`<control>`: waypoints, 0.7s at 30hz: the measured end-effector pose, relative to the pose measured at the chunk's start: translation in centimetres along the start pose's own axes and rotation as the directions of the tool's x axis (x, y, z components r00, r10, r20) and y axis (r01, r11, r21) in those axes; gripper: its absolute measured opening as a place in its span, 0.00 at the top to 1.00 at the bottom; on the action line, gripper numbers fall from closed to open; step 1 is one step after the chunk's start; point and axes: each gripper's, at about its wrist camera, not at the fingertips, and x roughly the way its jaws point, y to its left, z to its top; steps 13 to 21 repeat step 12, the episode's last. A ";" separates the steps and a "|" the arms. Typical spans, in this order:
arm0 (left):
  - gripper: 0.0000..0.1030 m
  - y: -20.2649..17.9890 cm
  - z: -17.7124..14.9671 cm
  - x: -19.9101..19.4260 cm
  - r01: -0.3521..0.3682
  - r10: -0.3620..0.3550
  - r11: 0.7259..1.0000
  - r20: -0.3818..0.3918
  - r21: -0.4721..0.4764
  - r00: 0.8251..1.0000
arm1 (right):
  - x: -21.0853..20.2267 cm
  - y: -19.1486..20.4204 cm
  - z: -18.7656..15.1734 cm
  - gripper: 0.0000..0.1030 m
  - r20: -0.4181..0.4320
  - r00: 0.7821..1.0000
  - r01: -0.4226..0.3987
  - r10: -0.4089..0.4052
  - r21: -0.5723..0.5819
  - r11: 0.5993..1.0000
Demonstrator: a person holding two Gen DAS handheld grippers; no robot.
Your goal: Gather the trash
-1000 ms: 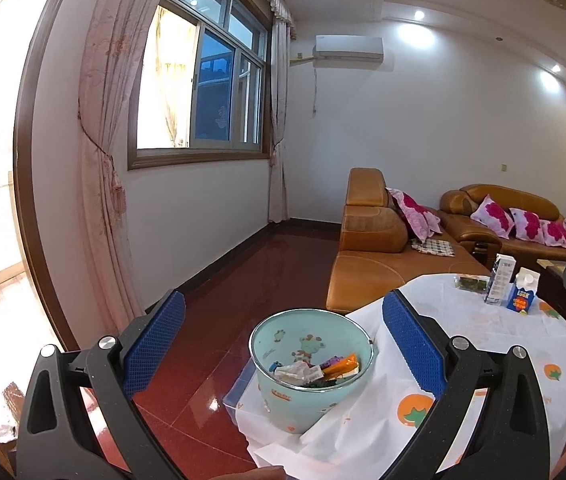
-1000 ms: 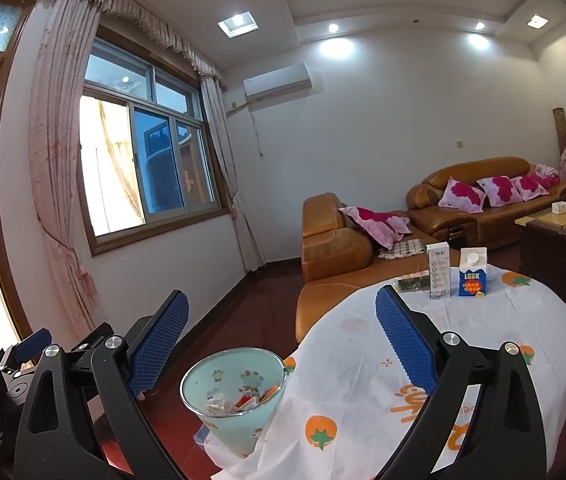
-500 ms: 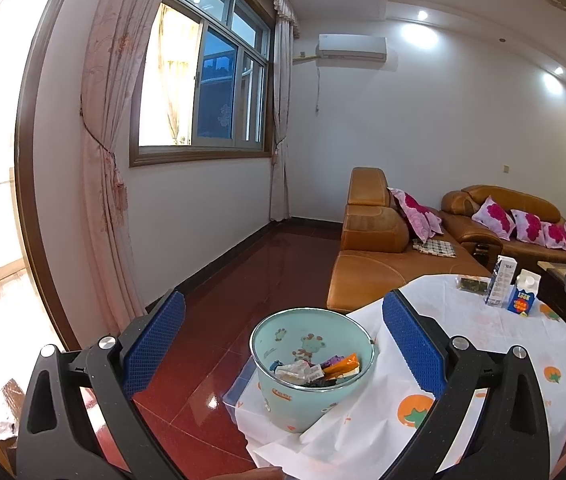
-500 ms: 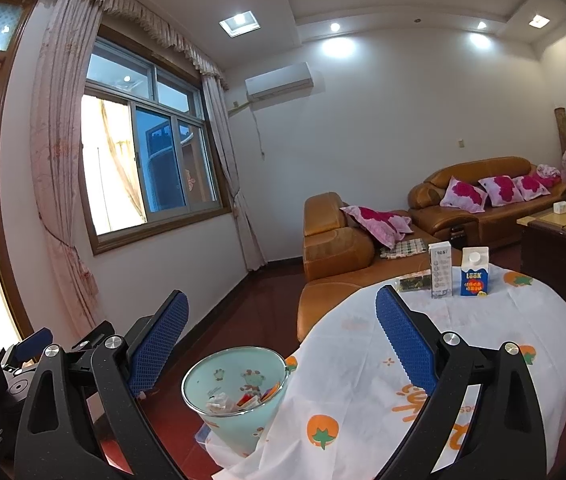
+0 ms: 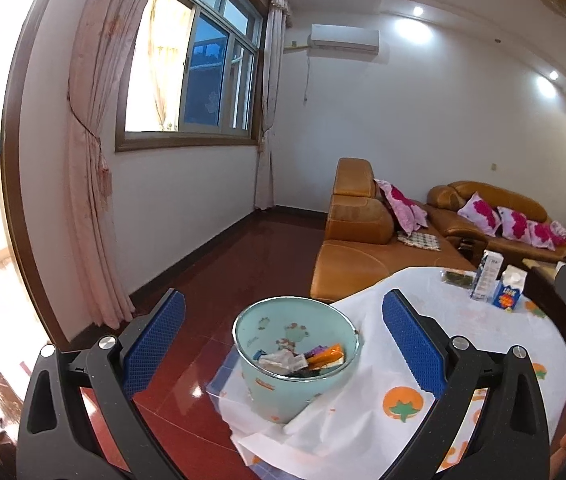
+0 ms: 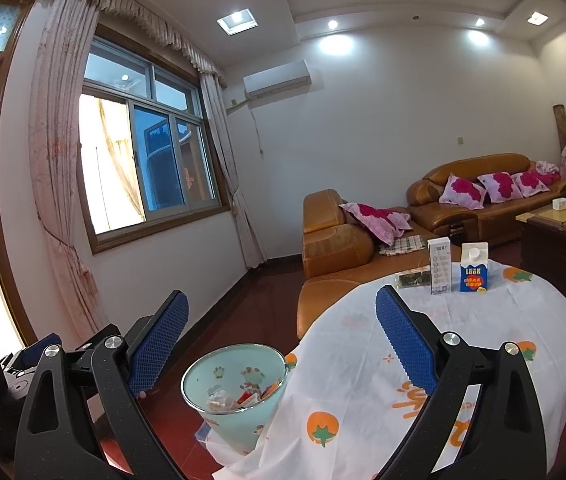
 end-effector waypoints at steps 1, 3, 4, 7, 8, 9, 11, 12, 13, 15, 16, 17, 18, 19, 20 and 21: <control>0.06 -0.1 0.0 0.0 -0.005 0.005 1.000 0.000 0.003 1.000 | 0.0 0.0 0.0 0.09 -0.001 1.000 0.000 0.000 0.001 1.000; 0.06 -0.1 0.1 0.1 -0.017 0.017 1.000 -0.001 0.006 1.000 | 0.1 -0.1 -0.1 0.09 -0.003 1.000 0.002 -0.002 0.001 1.000; 0.06 -0.1 0.1 0.1 -0.025 0.025 1.000 -0.001 0.006 1.000 | 0.1 -0.1 -0.1 0.10 -0.003 1.000 0.002 -0.002 0.001 1.000; 0.06 0.0 0.2 0.2 -0.047 0.047 0.999 -0.002 0.006 0.999 | 0.2 -0.2 -0.3 0.10 -0.005 1.000 0.008 -0.008 0.002 1.000; 0.06 -0.1 0.2 0.3 -0.048 0.048 0.999 -0.005 0.009 0.999 | 0.2 -0.2 -0.3 0.09 -0.007 1.000 0.013 -0.013 0.003 1.000; 0.06 0.0 0.1 0.3 -0.048 0.048 0.999 -0.008 0.011 0.999 | 0.3 -0.3 -0.4 0.09 -0.012 1.000 0.020 -0.020 0.005 1.000; 0.06 -0.1 0.0 0.4 -0.045 0.046 0.999 -0.012 0.010 0.999 | 0.6 -0.6 -0.5 0.09 -0.022 0.999 0.029 -0.028 0.014 0.999; 0.06 -0.1 0.0 0.5 -0.044 0.044 0.999 -0.013 0.011 0.999 | 0.7 -0.8 -0.6 0.09 -0.029 0.999 0.034 -0.034 0.020 0.999; 0.06 -0.1 0.0 0.5 -0.044 0.044 0.999 -0.013 0.011 0.999 | 0.7 -0.8 -0.6 0.09 -0.029 0.999 0.034 -0.034 0.020 0.999; 0.06 -0.1 0.0 0.5 -0.044 0.044 0.999 -0.013 0.011 0.999 | 0.7 -0.8 -0.6 0.09 -0.029 0.999 0.034 -0.034 0.020 0.999; 0.06 -0.1 0.0 0.5 -0.044 0.044 0.999 -0.013 0.011 0.999 | 0.7 -0.8 -0.6 0.09 -0.029 0.999 0.034 -0.034 0.020 0.999; 0.06 -0.1 0.0 0.5 -0.044 0.044 0.999 -0.013 0.011 0.999 | 0.7 -0.8 -0.6 0.09 -0.029 0.999 0.034 -0.034 0.020 0.999; 0.06 -0.1 0.0 0.5 -0.044 0.044 0.999 -0.013 0.011 0.999 | 0.7 -0.8 -0.6 0.09 -0.029 0.999 0.034 -0.034 0.020 0.999; 0.06 -0.1 0.0 0.5 -0.044 0.044 0.999 -0.013 0.011 0.999 | 0.7 -0.8 -0.6 0.09 -0.029 0.999 0.034 -0.034 0.020 0.999; 0.06 -0.1 0.0 0.5 -0.044 0.044 0.999 -0.013 0.011 0.999 | 0.7 -0.8 -0.6 0.09 -0.029 0.999 0.034 -0.034 0.020 0.999; 0.06 -0.1 0.0 0.5 -0.044 0.044 0.999 -0.013 0.011 0.999 | 0.7 -0.8 -0.6 0.09 -0.029 0.999 0.034 -0.034 0.020 0.999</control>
